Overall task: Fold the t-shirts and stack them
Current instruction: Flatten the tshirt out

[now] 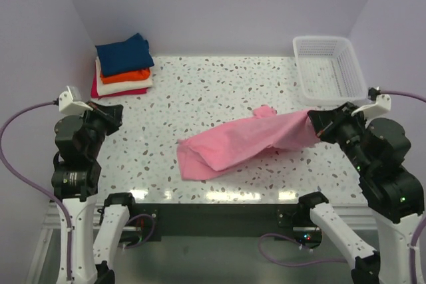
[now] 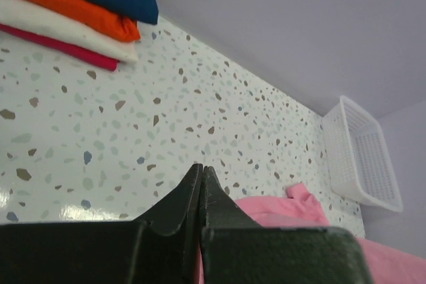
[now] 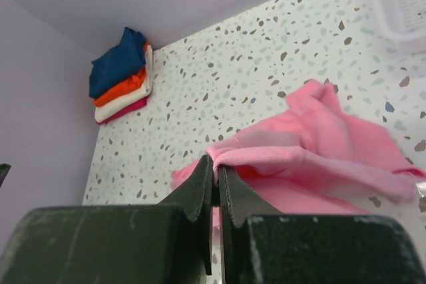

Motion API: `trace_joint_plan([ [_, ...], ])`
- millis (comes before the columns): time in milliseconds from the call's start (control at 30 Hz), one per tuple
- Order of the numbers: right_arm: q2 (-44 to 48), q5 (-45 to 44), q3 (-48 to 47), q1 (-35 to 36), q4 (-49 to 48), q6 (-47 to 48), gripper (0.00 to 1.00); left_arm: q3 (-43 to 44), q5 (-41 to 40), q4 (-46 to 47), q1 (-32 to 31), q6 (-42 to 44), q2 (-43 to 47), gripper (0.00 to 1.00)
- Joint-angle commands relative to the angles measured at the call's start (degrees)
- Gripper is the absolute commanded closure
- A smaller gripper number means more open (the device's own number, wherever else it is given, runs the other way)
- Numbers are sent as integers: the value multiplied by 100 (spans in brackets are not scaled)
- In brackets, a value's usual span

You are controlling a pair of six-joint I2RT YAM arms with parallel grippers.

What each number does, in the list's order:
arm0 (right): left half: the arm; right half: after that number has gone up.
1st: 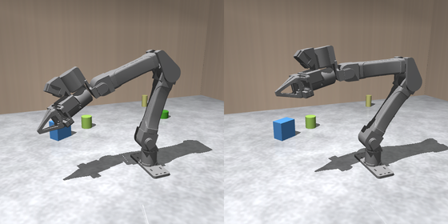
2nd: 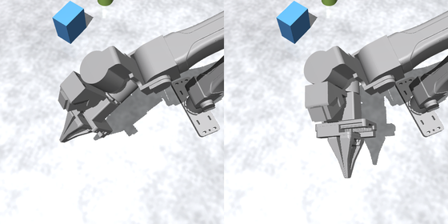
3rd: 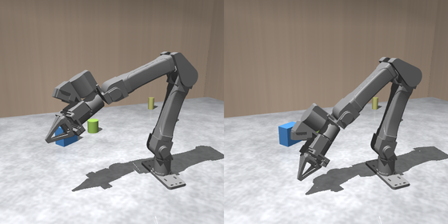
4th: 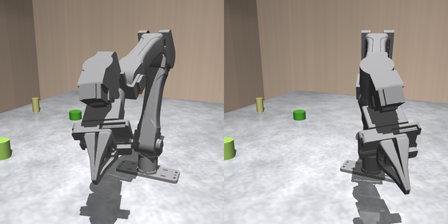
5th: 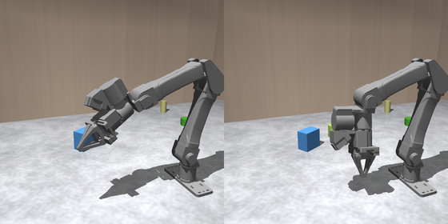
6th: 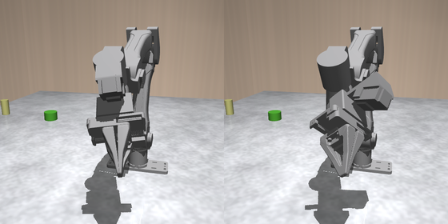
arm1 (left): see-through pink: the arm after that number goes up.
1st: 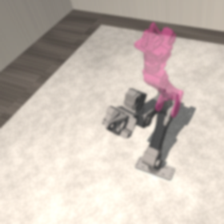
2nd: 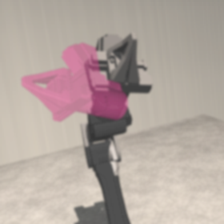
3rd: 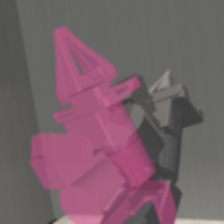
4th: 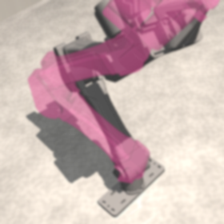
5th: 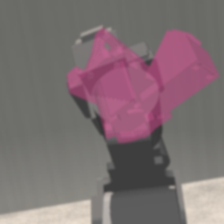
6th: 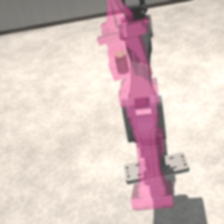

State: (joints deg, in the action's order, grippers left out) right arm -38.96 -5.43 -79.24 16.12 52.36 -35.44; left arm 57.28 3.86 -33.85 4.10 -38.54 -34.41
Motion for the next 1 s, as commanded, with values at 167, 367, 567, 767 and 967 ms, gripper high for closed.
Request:
trace_joint_plan([
  [167, 213, 245, 1357, -4, 284, 108, 100, -2746, 1573, 421, -110, -320, -21, 95],
  [367, 153, 236, 2334, -4, -181, -15, 100, -3197, 837, 976, -1593, -786, -170, 61],
  [567, -41, 279, 2826, -4, -621, -7, 100, -2854, -103, 1468, -3104, -1304, -1645, 58],
  [767, -208, 359, 3134, -4, -806, 116, 100, -1960, -780, 1706, -3967, -1770, -2919, 49],
  [967, -270, 402, 3266, 5, -911, 239, 100, -1439, -1309, 1723, -4443, -2262, -3527, 48],
])
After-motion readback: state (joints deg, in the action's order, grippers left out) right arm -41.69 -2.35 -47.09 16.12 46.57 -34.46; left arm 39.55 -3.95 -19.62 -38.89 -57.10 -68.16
